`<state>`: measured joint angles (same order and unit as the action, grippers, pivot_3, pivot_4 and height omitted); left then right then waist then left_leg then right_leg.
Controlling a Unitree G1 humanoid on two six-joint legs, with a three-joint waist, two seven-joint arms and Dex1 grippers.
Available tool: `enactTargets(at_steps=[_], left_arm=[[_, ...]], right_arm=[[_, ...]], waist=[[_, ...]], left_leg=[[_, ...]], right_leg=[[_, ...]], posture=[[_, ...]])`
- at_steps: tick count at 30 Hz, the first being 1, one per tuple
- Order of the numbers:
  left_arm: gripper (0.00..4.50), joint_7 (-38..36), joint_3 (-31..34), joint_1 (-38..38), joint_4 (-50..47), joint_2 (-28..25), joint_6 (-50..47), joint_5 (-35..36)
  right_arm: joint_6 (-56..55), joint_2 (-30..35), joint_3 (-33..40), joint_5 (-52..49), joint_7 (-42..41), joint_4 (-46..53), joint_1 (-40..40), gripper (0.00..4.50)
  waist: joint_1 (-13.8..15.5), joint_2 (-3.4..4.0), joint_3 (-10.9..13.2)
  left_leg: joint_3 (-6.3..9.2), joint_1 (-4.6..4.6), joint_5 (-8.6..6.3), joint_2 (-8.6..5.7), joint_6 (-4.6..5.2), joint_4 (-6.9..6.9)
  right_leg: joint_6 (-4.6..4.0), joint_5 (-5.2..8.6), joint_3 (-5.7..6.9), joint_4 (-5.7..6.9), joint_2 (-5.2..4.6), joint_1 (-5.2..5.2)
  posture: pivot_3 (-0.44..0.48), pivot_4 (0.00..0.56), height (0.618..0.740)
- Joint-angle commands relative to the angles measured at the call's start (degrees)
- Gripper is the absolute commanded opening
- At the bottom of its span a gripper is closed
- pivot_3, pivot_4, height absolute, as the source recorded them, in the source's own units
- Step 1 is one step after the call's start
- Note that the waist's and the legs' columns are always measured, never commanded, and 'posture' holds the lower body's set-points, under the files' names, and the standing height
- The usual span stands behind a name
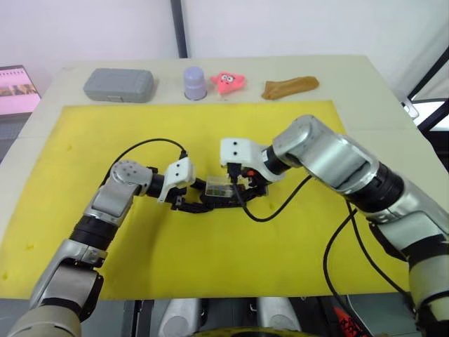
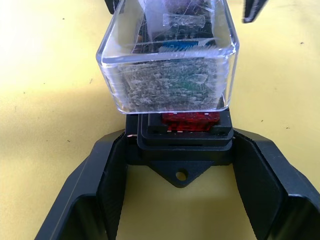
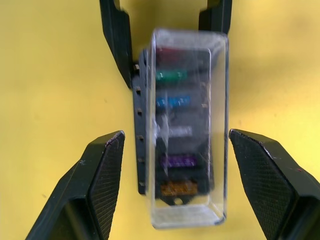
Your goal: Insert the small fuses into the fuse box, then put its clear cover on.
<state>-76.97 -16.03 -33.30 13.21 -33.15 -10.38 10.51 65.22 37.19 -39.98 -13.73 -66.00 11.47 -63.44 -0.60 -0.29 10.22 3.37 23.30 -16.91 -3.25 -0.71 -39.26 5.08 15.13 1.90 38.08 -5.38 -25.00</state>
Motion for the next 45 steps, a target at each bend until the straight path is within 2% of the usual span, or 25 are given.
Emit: enactTargets(at_steps=[1,3,4,29,45], left_arm=[[2.55,0.23,-0.24,0.43,-1.26,0.18,0.17,-0.45],[2.55,0.25,-0.22,0.48,-1.36,0.18,0.14,-0.44],[2.55,0.26,-0.20,0.51,-1.42,0.18,0.14,-0.45],[2.55,-0.69,-0.65,0.73,-2.58,-0.69,-2.09,-0.43],[2.55,-0.76,-0.85,0.40,-2.92,-0.51,-3.08,-0.77]], right_arm=[[1.98,-0.71,2.31,-1.52,-0.13,-0.11,-1.10,2.73],[2.88,-1.26,2.70,-2.13,0.09,-0.69,-1.41,1.79],[3.27,-1.47,2.81,-2.27,0.24,-0.91,-1.63,1.64],[-4.73,-0.74,-5.10,4.81,-1.21,1.36,-3.38,1.64],[-0.04,-2.04,-4.80,4.83,-2.48,-1.18,-3.78,1.64]], waist=[[-0.02,0.00,0.00],[-0.07,0.00,0.00],[-0.06,0.00,0.00],[-0.13,0.00,-0.01],[-0.16,0.00,-0.02]], left_leg=[[-0.01,0.00,0.00,0.00,0.00,0.00],[0.00,0.00,0.00,0.00,0.00,0.00],[0.00,0.00,0.00,0.00,0.00,0.00],[0.00,-0.03,0.01,0.00,-0.01,0.00],[0.00,-0.03,0.01,0.01,-0.01,-0.01]], right_leg=[[0.00,0.00,0.00,0.00,0.00,0.00],[0.00,0.00,0.00,0.00,0.00,0.00],[0.00,0.00,0.00,0.00,0.00,-0.01],[0.00,0.00,0.00,0.01,0.03,0.01],[0.00,0.00,0.00,0.01,0.03,0.01]], posture=[[0.000,0.150,0.731],[0.000,0.150,0.731],[0.000,0.150,0.731],[0.000,0.150,0.731],[0.000,0.150,0.731]])
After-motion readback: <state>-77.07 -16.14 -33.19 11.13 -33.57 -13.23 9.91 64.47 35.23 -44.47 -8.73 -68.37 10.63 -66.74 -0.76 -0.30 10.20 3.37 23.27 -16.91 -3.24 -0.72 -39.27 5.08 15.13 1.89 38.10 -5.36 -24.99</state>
